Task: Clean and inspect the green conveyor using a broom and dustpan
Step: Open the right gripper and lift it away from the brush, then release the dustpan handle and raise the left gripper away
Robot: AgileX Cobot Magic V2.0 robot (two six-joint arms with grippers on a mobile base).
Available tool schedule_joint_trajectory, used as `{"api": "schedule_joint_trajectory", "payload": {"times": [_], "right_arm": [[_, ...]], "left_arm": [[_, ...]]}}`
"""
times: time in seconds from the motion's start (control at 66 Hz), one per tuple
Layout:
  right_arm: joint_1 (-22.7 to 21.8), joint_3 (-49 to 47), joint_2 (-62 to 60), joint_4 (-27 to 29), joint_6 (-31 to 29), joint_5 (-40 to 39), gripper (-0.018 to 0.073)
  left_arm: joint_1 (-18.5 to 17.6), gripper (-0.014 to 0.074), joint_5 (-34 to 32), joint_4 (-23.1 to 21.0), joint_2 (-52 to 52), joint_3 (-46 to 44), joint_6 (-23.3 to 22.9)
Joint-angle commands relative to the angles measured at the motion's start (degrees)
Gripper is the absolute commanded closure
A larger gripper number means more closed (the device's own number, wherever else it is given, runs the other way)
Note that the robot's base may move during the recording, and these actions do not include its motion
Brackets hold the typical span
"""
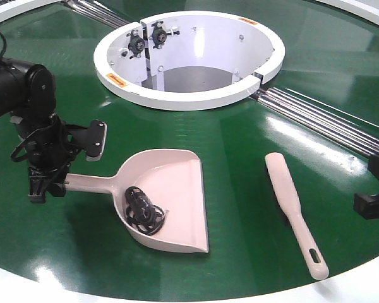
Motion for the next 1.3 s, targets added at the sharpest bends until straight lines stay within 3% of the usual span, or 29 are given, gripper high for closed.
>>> {"api": "schedule_joint_trajectory", "payload": {"times": [0.0, 0.182, 0.303, 0.485, 0.652, 1.015, 1.106, 1.288], "right_arm": [[0.1, -1.6, -0.3, -0.3, -0.3, -4.2, 0.0567], [0.1, -1.6, -0.6, -0.3, -0.3, -3.9, 0.0567], [0.1, -1.6, -0.6, -0.3, -0.3, -3.7, 0.0567], [0.1, -1.6, -0.6, -0.3, -0.3, -3.7, 0.0567], [0.1, -1.6, -0.6, -0.1, -0.3, -3.8, 0.0567], [0.1, -2.3, -0.6, -0.1, -0.2, -8.1, 0.0564], [0.1, -3.4, -0.6, -0.1, -0.2, -8.4, 0.0564], [0.1, -6.5, -0.6, -0.1, -0.3, -9.1, 0.0563]], "left_arm": [[-0.2, 0.0564, 1.1, -1.0, -2.8, -1.4, -0.9], [-0.2, 0.0459, 0.2, -0.9, -2.9, -1.4, -1.3], [-0.2, 0.0315, 0.2, -1.0, -2.9, -1.4, -1.4], [-0.2, 0.0076, -1.5, 1.6, -3.0, -1.4, -8.6], [-0.2, -0.0020, -1.7, 6.1, -5.4, -1.4, -13.4], [-0.2, 0.0062, -1.7, 6.3, -19.6, -1.4, -15.0], [-0.2, 0.0127, -3.6, 5.8, -23.6, -1.4, -19.2], [-0.2, 0.0386, -15.0, 2.8, -30.8, -1.3, -35.8]]}}
